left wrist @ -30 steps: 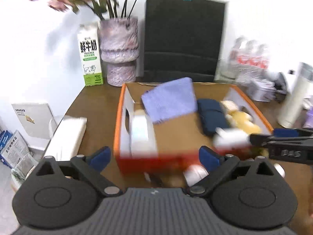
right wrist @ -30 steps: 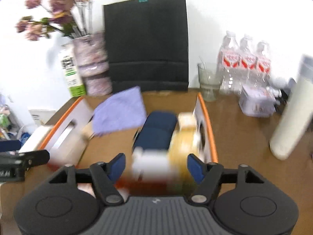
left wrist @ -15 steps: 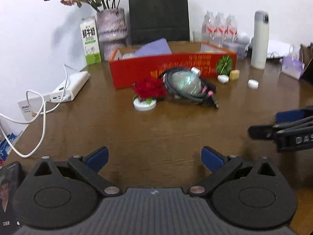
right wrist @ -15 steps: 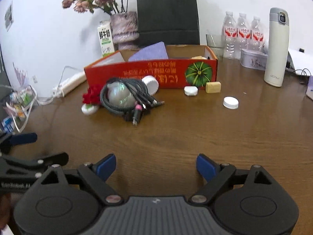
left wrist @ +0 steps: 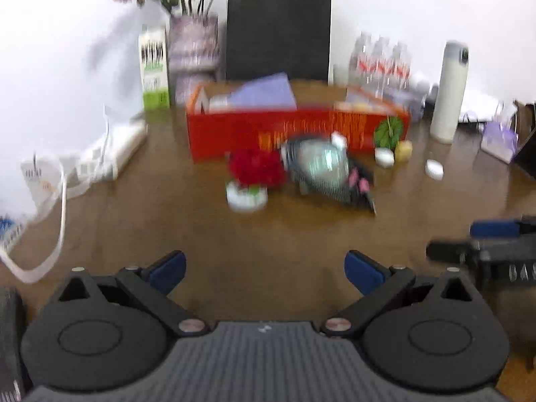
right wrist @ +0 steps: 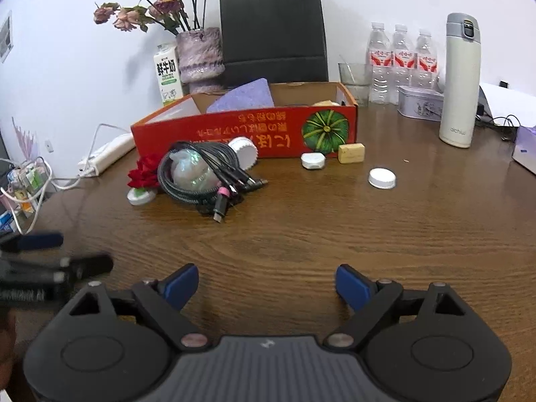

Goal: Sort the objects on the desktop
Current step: 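Grasp the red rose with the left gripper while the right gripper grasps the black cable, then lower the red rose into the box with the left gripper and release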

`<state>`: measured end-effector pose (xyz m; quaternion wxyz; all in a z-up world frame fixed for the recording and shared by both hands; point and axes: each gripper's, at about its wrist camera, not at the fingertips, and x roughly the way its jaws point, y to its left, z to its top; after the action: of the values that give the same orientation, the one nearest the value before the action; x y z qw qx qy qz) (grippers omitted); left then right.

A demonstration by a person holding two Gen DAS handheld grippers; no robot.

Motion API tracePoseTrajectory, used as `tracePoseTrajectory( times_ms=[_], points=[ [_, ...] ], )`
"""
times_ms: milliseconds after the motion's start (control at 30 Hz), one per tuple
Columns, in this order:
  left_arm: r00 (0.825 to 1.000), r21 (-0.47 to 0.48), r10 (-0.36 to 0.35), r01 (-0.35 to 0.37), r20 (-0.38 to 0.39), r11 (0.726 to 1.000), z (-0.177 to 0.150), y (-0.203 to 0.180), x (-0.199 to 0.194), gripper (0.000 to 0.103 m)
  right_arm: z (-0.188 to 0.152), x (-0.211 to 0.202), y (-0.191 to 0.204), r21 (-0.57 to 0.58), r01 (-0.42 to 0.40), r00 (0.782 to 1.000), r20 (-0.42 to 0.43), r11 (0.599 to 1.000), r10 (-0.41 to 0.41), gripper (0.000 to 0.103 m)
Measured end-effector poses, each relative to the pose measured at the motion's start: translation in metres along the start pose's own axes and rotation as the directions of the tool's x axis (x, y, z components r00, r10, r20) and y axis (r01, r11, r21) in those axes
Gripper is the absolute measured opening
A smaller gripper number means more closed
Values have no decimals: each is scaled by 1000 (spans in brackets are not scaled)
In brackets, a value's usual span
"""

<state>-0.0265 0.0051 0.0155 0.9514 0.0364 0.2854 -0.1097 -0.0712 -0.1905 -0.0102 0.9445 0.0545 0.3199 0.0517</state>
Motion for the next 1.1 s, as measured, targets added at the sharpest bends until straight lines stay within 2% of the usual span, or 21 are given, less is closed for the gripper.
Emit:
tracePoseTrajectory(
  times_ms=[67,100,133,200,267,300,367,400,433,467,500,567,600,700,800,900,1033,1100],
  points=[
    [999,14,22,-22,31,1000,14,3,10,98,10,1,4,-10,-56,998,15,998,56,79],
    [999,9,32,-32,25,999,22,6,19,90,17,2,6,-15,-80,996,25,997,81,75],
    [999,-7,32,-32,2,999,30,11,28,80,25,4,9,-24,-103,994,42,994,104,71],
    [998,-65,-7,3,-57,998,45,21,47,70,42,13,15,-53,-130,988,72,990,134,70],
    [995,-113,-54,45,-81,993,54,27,64,69,59,30,22,-95,-134,988,67,986,141,55],
    [995,-121,-54,44,-87,992,57,29,71,69,65,38,25,-113,-134,988,60,985,141,46],
    [995,-131,-44,32,-89,991,62,30,82,65,76,56,30,-143,-129,989,51,981,137,39],
    [995,-144,-53,39,-88,989,63,32,86,55,80,65,33,-160,-119,991,43,980,127,32],
    [993,-158,-72,57,-92,986,63,33,89,36,82,72,34,-171,-105,993,31,980,112,29],
    [992,-167,-89,73,-91,983,63,34,90,33,84,79,35,-178,-94,995,13,980,98,29],
    [992,-172,-86,70,-89,983,63,34,90,32,84,87,35,-183,-86,996,-3,979,87,29],
    [994,-172,-78,63,-78,983,64,33,85,30,83,90,37,-191,-56,998,4,980,58,12],
    [995,-179,-79,66,-67,982,66,35,81,30,83,86,37,-191,-58,998,12,980,61,7],
    [996,-218,-92,90,0,972,70,43,58,30,88,61,37,-177,-46,993,101,983,64,6],
    [997,-234,-63,71,39,970,78,47,36,30,94,32,40,-181,2,981,193,984,34,5],
    [996,-229,-50,67,76,971,81,49,12,30,98,-7,45,-190,61,955,298,980,-1,5],
    [995,-212,-53,71,87,975,77,44,-15,30,98,-63,43,-164,51,921,390,985,17,5],
    [994,-201,-62,79,89,976,74,39,-25,30,94,-87,41,-145,56,914,406,988,7,5]
  ],
)
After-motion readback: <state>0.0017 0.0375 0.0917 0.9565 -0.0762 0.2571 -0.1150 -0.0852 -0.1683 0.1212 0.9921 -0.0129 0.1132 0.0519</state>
